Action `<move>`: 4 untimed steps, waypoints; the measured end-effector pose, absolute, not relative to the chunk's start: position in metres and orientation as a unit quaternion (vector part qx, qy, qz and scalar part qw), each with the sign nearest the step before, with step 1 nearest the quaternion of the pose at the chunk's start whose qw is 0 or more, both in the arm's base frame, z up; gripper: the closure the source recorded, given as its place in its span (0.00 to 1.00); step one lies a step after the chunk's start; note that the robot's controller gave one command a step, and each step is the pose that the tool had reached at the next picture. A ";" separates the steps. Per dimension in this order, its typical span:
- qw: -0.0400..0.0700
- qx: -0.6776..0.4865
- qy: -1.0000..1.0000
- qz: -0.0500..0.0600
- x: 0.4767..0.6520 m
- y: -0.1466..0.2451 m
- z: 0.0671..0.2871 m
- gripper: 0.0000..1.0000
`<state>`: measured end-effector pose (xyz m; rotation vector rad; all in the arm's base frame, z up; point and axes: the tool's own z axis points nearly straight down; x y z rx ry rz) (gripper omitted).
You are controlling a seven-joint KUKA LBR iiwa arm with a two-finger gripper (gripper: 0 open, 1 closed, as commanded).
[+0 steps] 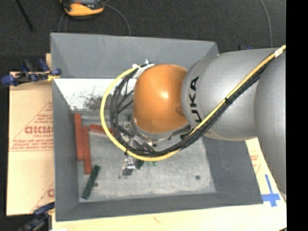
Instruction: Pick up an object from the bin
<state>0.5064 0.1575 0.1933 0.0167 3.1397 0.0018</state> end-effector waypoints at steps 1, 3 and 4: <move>0.001 0.006 1.000 0.001 0.506 0.157 0.193 0.00; 0.000 0.013 1.000 -0.001 0.560 0.112 0.136 0.00; 0.004 0.019 1.000 0.001 0.568 0.107 0.104 0.00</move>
Offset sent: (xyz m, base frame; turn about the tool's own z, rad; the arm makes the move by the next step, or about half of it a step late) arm 0.0372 -0.0496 -0.0594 -0.0193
